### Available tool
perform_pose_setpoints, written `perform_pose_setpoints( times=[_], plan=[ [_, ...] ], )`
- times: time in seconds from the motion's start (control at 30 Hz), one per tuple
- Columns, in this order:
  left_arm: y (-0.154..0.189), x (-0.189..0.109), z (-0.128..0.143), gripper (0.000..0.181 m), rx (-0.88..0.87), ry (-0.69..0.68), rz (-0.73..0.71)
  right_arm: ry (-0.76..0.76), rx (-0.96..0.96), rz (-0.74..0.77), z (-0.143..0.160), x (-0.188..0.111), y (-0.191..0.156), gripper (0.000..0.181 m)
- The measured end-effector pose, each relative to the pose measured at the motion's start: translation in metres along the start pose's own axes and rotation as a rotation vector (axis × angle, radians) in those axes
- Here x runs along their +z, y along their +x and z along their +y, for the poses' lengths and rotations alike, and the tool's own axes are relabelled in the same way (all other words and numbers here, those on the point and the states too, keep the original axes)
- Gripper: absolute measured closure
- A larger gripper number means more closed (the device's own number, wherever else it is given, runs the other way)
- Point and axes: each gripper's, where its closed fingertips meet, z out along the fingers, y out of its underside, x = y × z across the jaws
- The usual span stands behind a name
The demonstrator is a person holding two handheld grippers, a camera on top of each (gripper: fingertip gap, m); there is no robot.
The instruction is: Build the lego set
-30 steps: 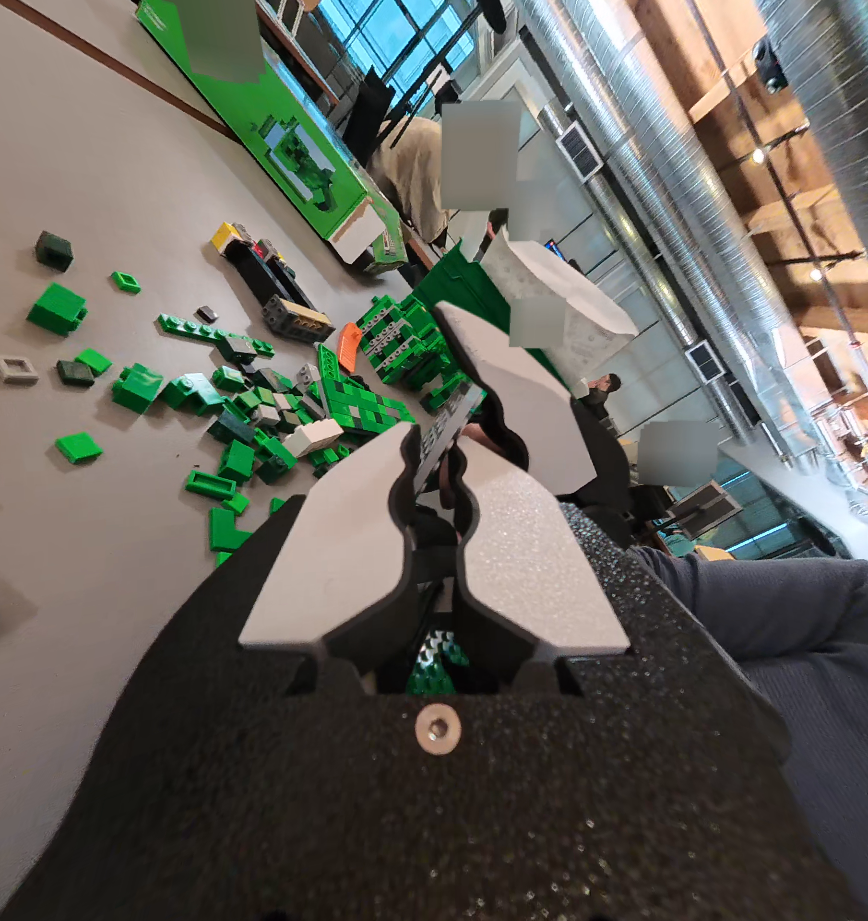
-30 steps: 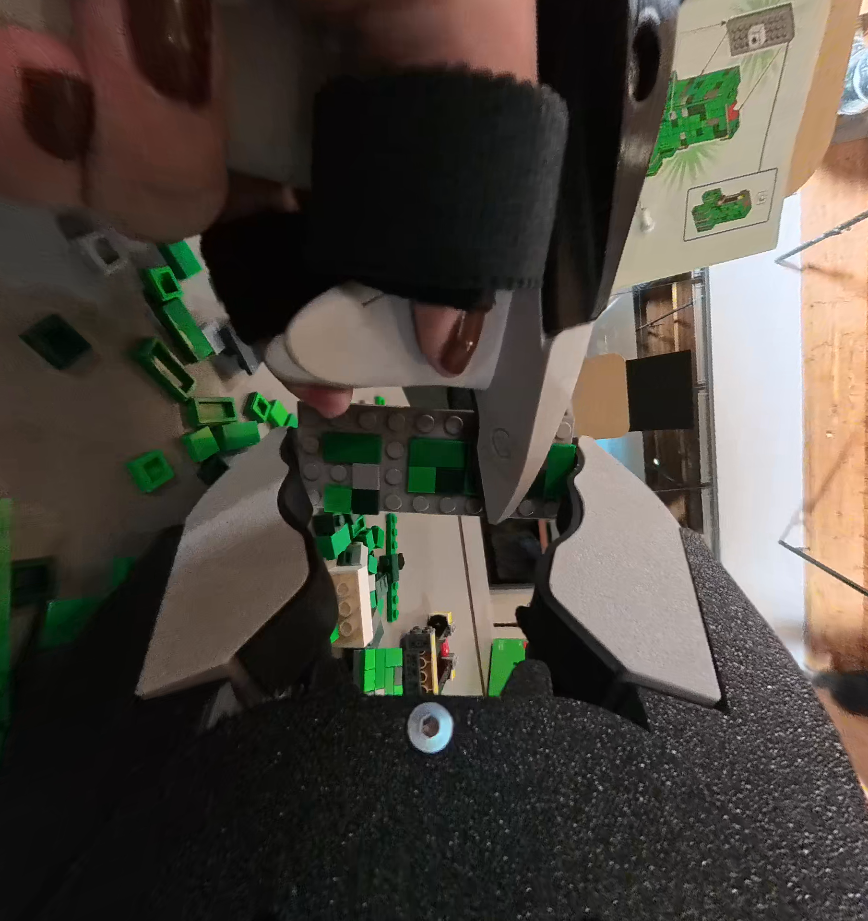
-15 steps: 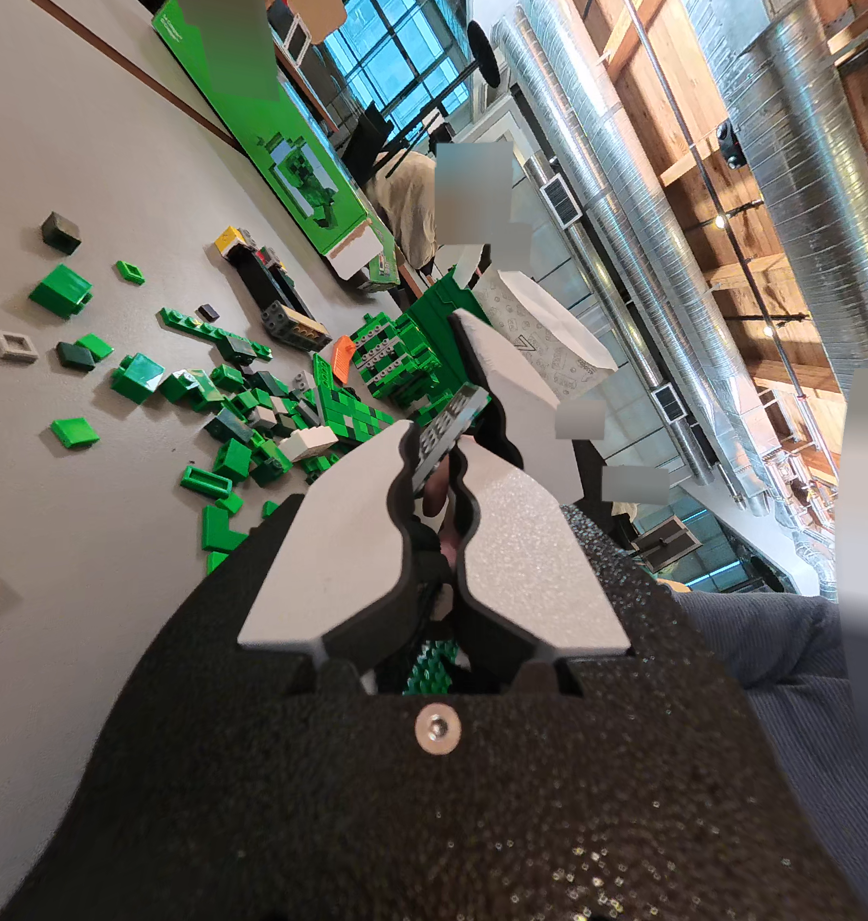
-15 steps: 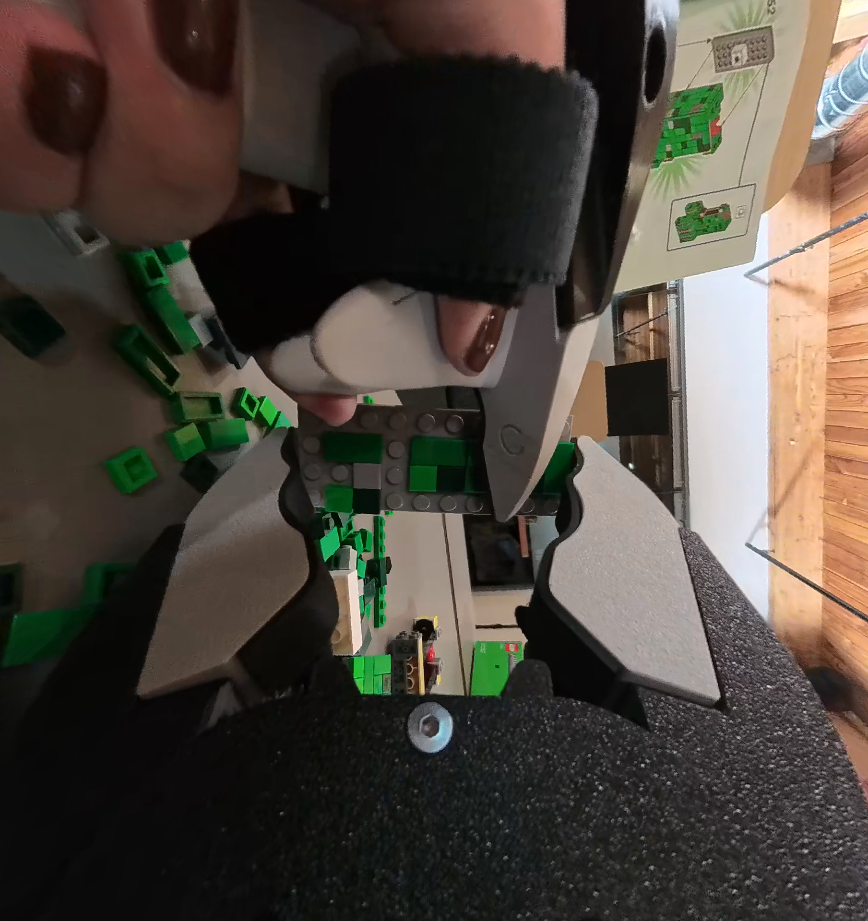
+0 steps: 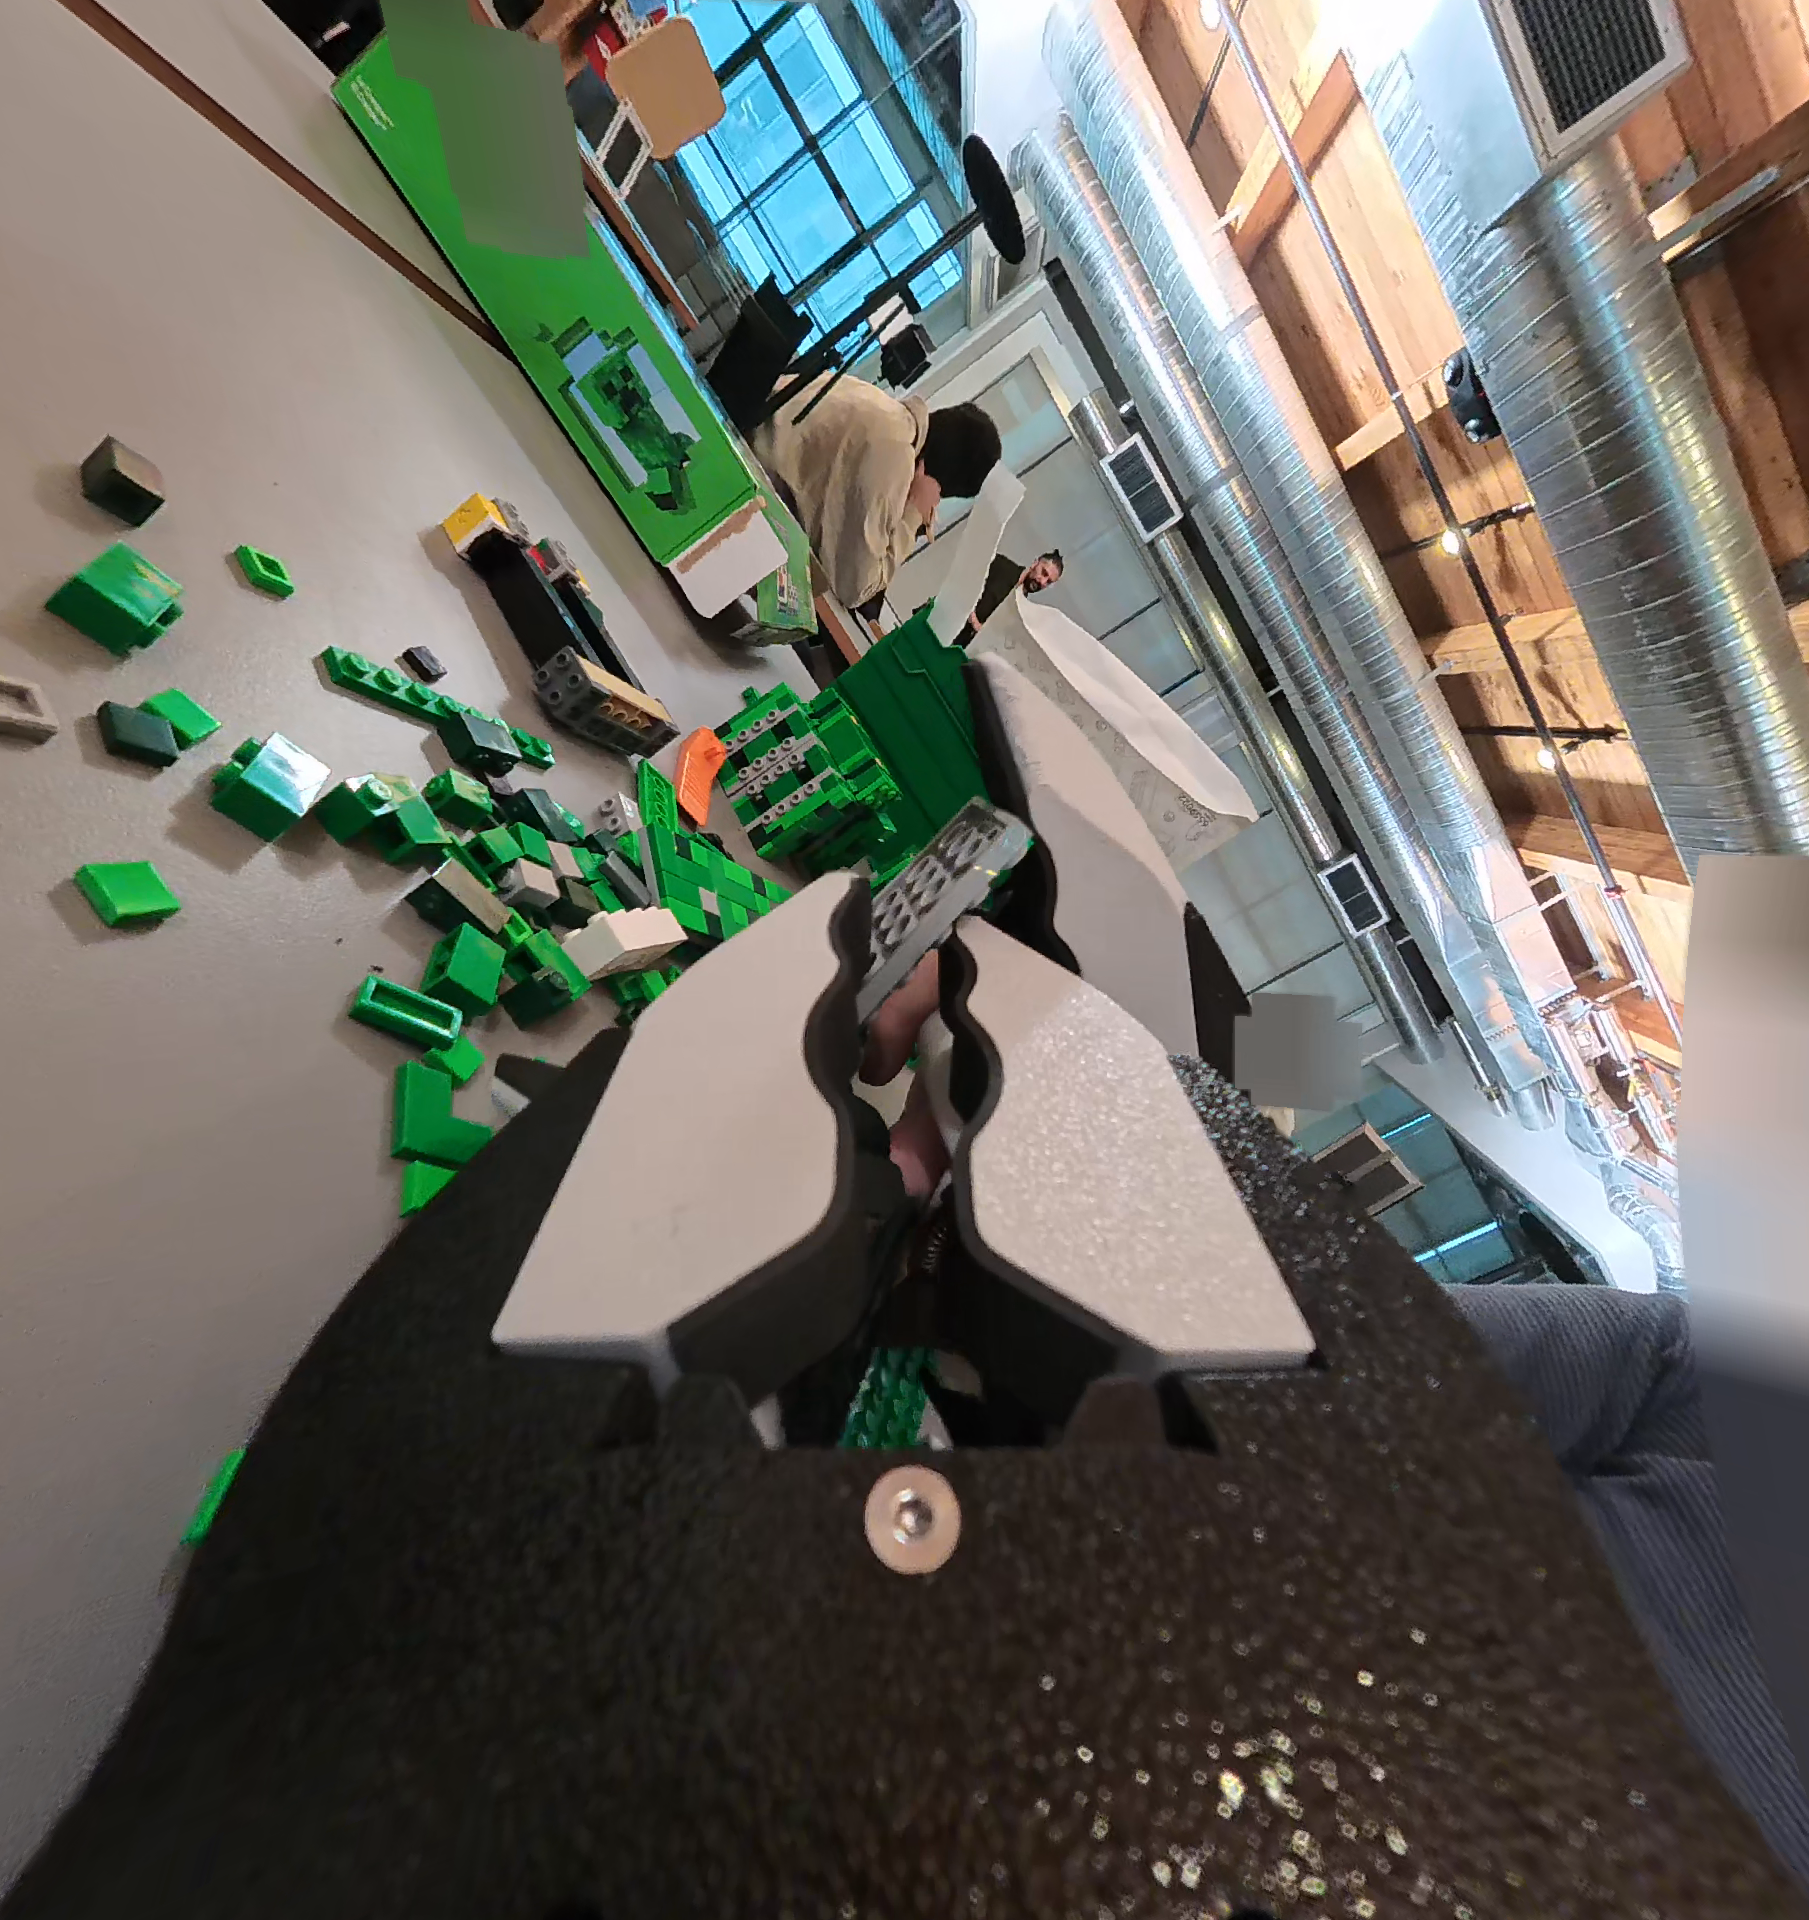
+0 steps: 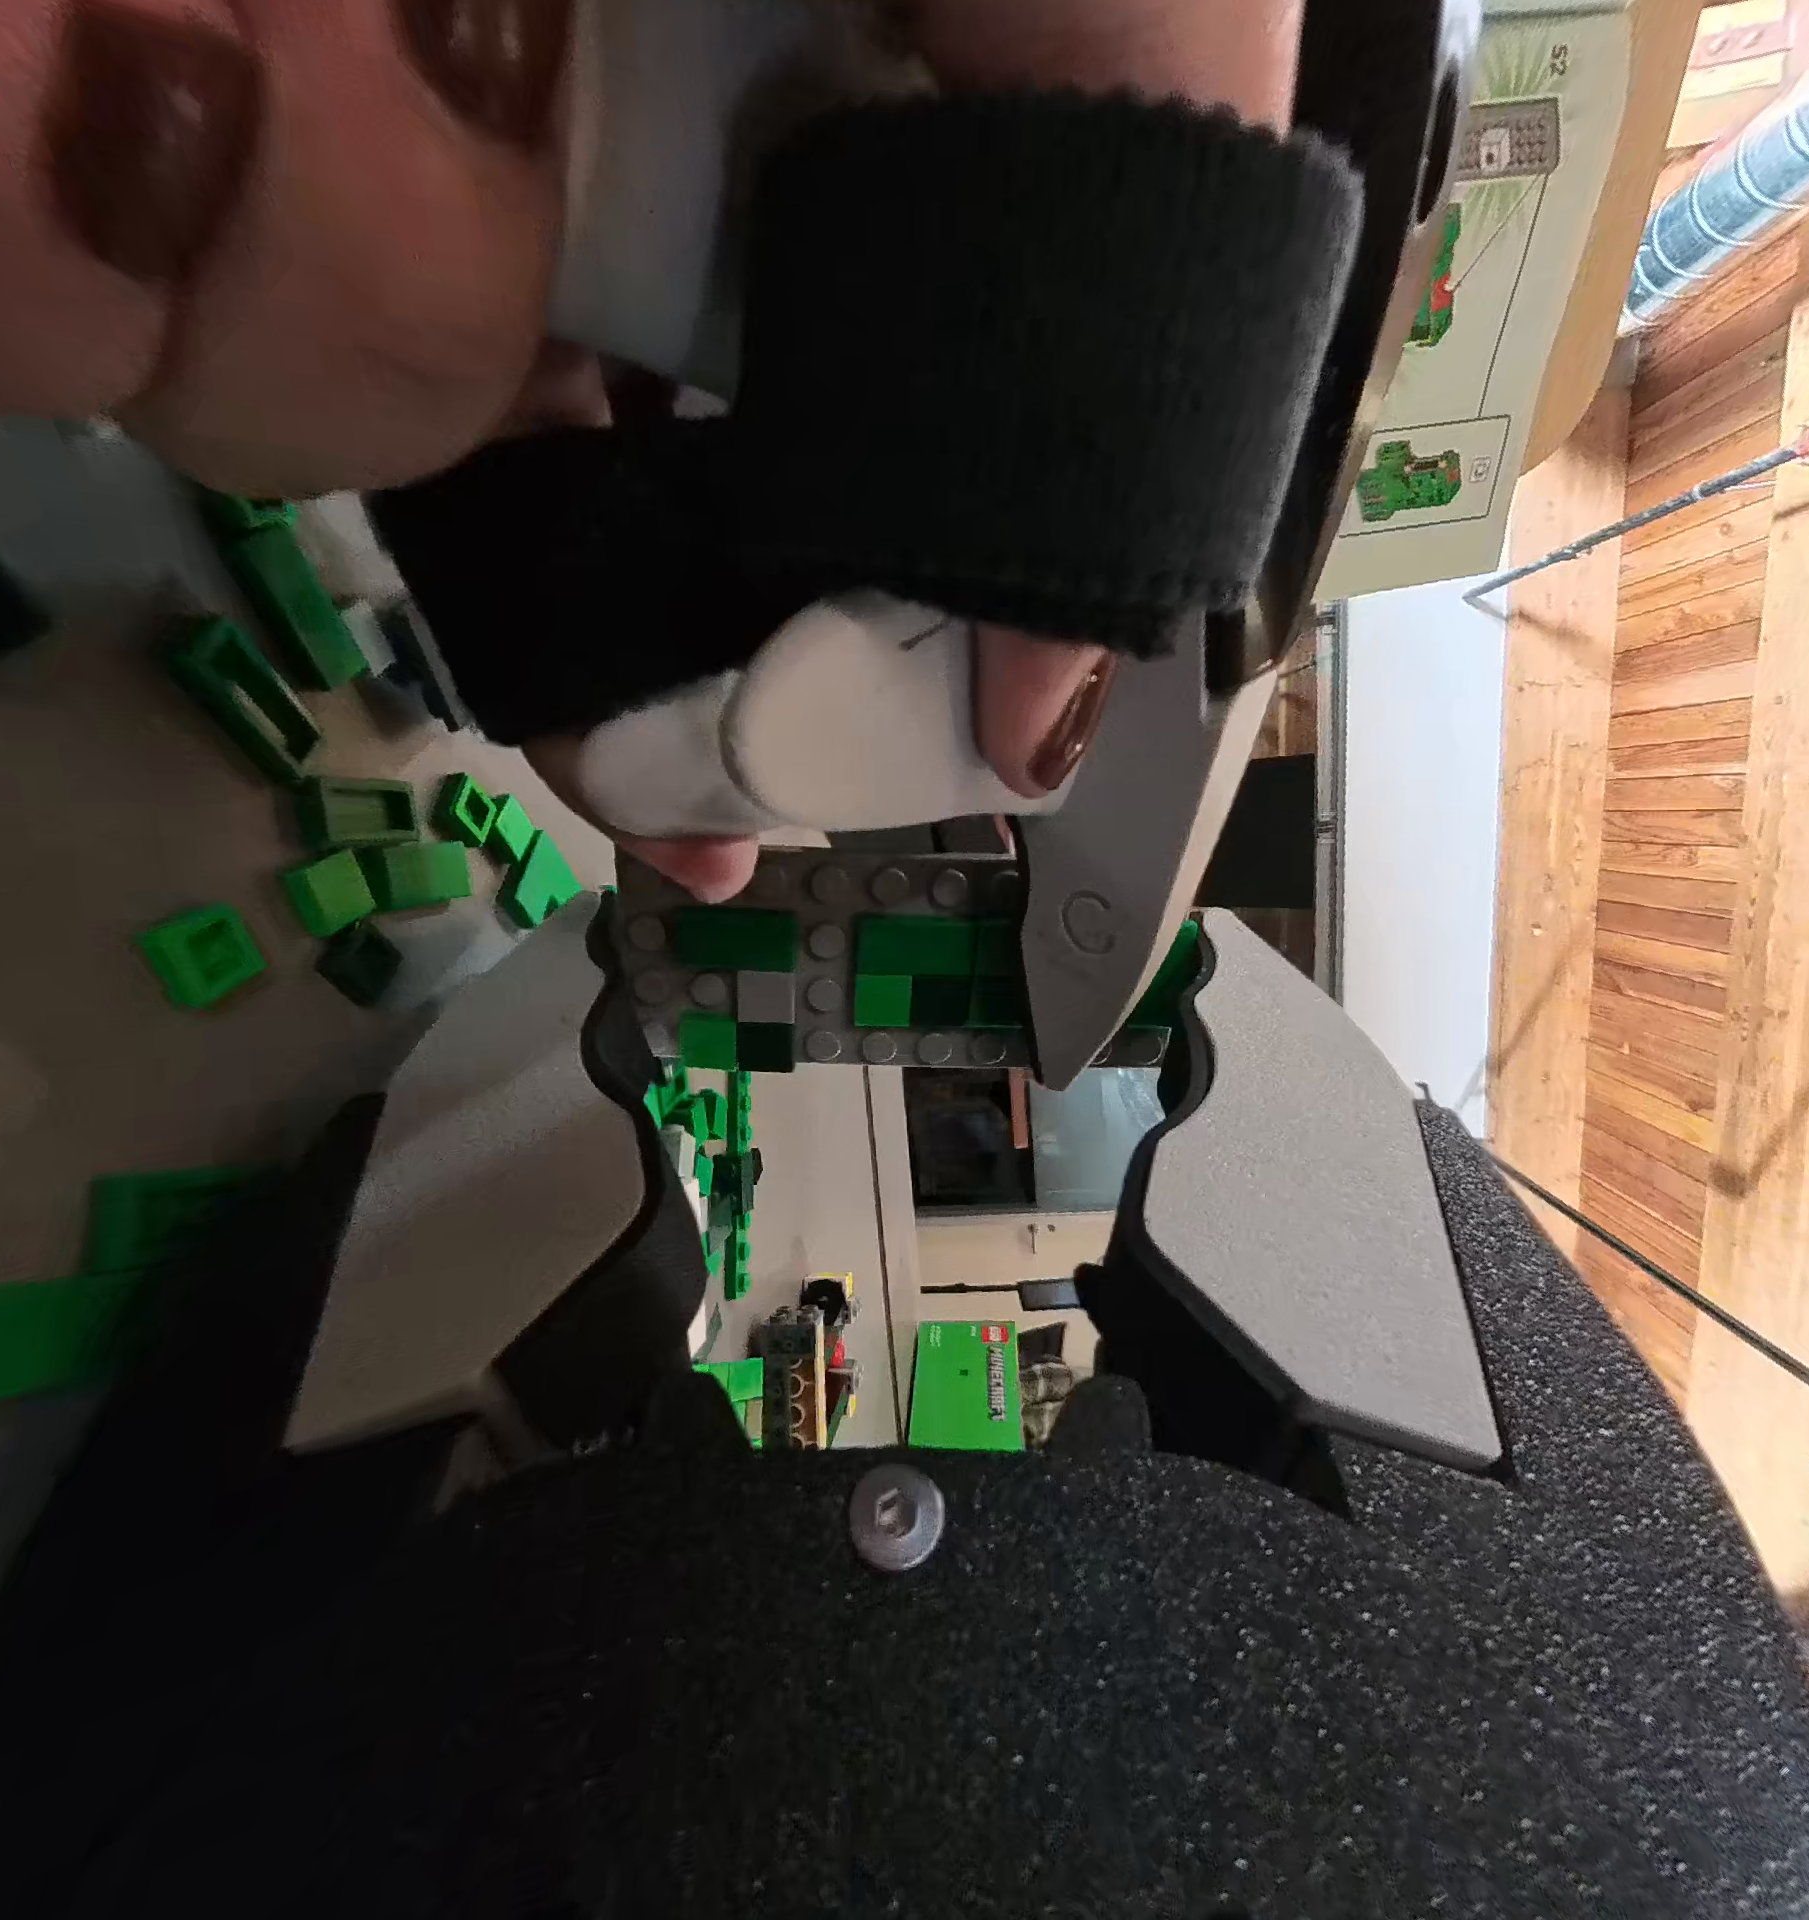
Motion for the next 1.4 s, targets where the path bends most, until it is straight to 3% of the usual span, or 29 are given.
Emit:
perform_pose_setpoints(
  times=[0.5, 0.8, 0.83, 0.93, 1.0, 1.07, 1.1, 1.4],
  plan=[
    [0.007, 0.001, -0.002, 0.170, -0.064, 0.043, 0.067, 0.051, -0.005, 0.017, -0.001, -0.003, 0.006, 0.085],
    [-0.004, 0.007, 0.017, 0.174, 0.430, -0.207, -0.177, 0.191, 0.250, -0.368, -0.003, -0.025, -0.020, 0.084],
    [-0.006, 0.009, 0.017, 0.171, 0.452, -0.214, -0.191, 0.192, 0.247, -0.392, -0.001, -0.027, -0.023, 0.084],
    [-0.010, 0.011, 0.014, 0.119, 0.429, -0.195, -0.228, 0.225, 0.260, -0.436, -0.004, -0.033, -0.025, 0.084],
    [-0.005, 0.012, 0.025, 0.130, 0.341, -0.257, -0.152, 0.256, 0.272, -0.449, -0.008, -0.036, -0.024, 0.084],
    [-0.002, 0.013, 0.032, 0.164, 0.301, -0.292, -0.094, 0.284, 0.277, -0.469, -0.012, -0.040, -0.025, 0.084],
    [0.001, 0.013, 0.034, 0.171, 0.309, -0.297, -0.071, 0.293, 0.277, -0.482, -0.013, -0.041, -0.026, 0.084],
    [0.002, 0.006, 0.040, 0.175, 0.376, -0.367, -0.101, 0.248, 0.385, -0.549, -0.019, -0.042, -0.030, 0.081]
  ],
)
